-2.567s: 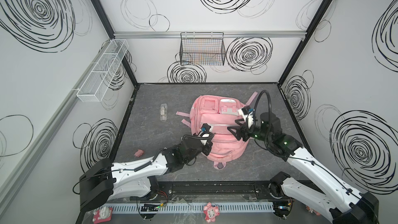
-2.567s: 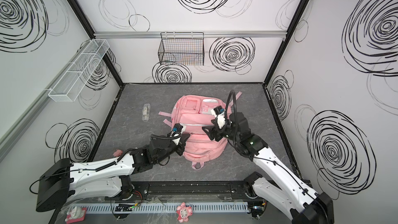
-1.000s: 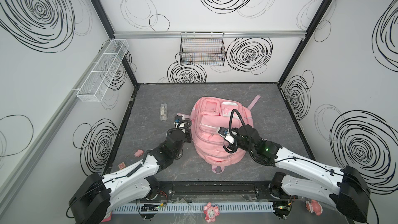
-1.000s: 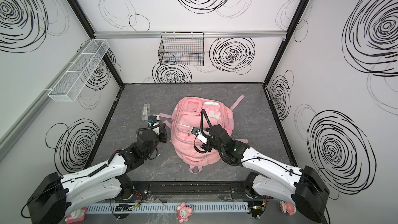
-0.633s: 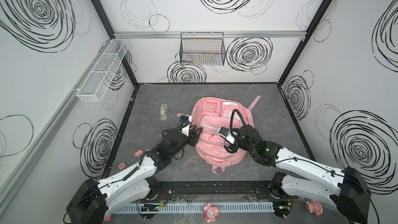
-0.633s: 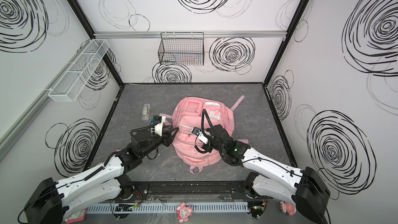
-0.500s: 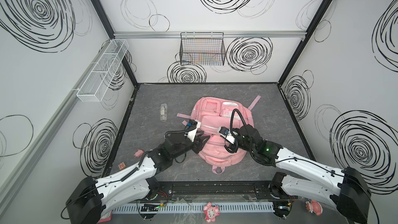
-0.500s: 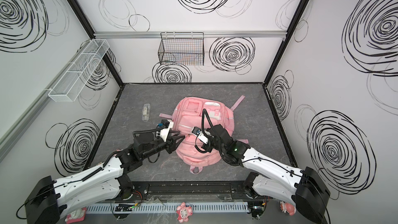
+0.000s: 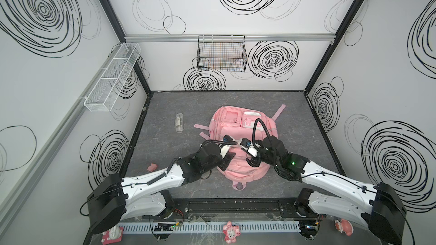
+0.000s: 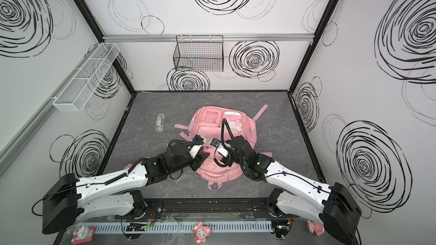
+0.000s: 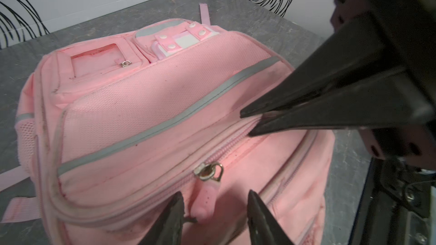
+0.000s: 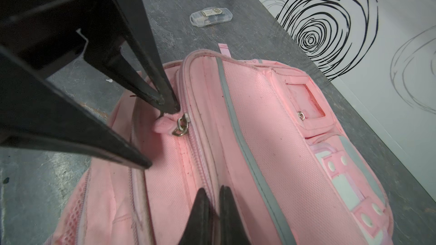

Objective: Pack the student bag
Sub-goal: 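Pull the zipper along the bag top with the right gripper while left withdraws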

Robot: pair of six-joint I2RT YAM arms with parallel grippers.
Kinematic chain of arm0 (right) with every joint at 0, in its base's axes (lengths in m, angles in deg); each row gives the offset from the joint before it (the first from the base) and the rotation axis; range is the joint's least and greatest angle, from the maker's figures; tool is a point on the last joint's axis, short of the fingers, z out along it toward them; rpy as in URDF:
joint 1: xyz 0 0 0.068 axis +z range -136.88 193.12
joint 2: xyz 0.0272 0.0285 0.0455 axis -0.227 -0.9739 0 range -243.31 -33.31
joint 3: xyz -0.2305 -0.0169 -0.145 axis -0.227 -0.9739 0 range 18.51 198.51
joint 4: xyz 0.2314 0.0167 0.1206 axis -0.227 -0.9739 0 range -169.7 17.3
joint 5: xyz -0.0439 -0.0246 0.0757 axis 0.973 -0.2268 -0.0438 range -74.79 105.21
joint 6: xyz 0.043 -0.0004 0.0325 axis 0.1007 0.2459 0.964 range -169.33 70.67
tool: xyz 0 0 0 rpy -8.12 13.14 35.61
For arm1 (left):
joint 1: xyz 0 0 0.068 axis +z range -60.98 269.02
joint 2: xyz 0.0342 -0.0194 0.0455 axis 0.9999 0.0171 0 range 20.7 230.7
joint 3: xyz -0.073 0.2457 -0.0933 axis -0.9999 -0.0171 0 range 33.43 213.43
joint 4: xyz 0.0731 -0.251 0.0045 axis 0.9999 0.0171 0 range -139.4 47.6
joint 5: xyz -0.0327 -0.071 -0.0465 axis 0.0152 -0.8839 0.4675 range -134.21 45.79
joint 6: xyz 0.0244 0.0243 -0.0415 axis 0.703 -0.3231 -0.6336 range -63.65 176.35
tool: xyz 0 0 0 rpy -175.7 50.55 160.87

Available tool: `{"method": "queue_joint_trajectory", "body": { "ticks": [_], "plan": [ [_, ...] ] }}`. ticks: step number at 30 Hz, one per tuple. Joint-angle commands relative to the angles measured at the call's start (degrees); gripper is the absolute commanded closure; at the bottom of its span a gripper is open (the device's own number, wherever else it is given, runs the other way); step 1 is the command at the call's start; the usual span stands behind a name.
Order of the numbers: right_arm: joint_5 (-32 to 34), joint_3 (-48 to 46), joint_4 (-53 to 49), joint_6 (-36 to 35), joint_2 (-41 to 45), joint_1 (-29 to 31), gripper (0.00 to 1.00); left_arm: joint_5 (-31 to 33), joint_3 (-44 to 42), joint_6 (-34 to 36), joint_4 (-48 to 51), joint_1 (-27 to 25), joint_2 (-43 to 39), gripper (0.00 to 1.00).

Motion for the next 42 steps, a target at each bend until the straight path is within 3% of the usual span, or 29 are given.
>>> {"method": "queue_joint_trajectory", "body": {
  "ticks": [1,5,8,10,18,23,32,42],
  "plan": [
    [-1.9,0.3,3.8,1.0,2.7,-0.2,1.00,5.5,1.6,1.5,-0.4,-0.5,0.9,0.58],
    [-2.2,0.2,3.9,1.1,3.0,-0.3,1.00,4.8,1.9,2.6,-1.2,-0.8,1.6,0.74],
    [-2.1,0.3,3.9,1.1,3.0,-0.4,1.00,4.9,2.5,3.4,-0.7,-1.2,2.0,0.94],
    [-1.9,0.3,3.9,1.3,3.1,-0.5,1.00,6.2,2.8,3.6,0.1,-1.4,2.0,0.99],
    [-1.5,0.3,3.8,2.7,3.8,-2.0,1.00,14.3,3.3,3.8,5.8,-0.9,-0.7,1.00],
    [-1.8,0.2,3.6,4.1,4.4,-3.9,1.00,15.4,3.1,0.6,9.8,1.9,-4.5,1.00],
    [-3.8,-0.7,4.7,4.2,6.1,-4.4,1.00,10.1,2.3,-5.8,14.3,12.6,-6.4,1.00],
    [-8.2,-3.9,9.5,3.8,10.6,-4.1,1.00,1.0,1.6,-10.8,5.5,21.8,0.9,1.00]
  ]
}}
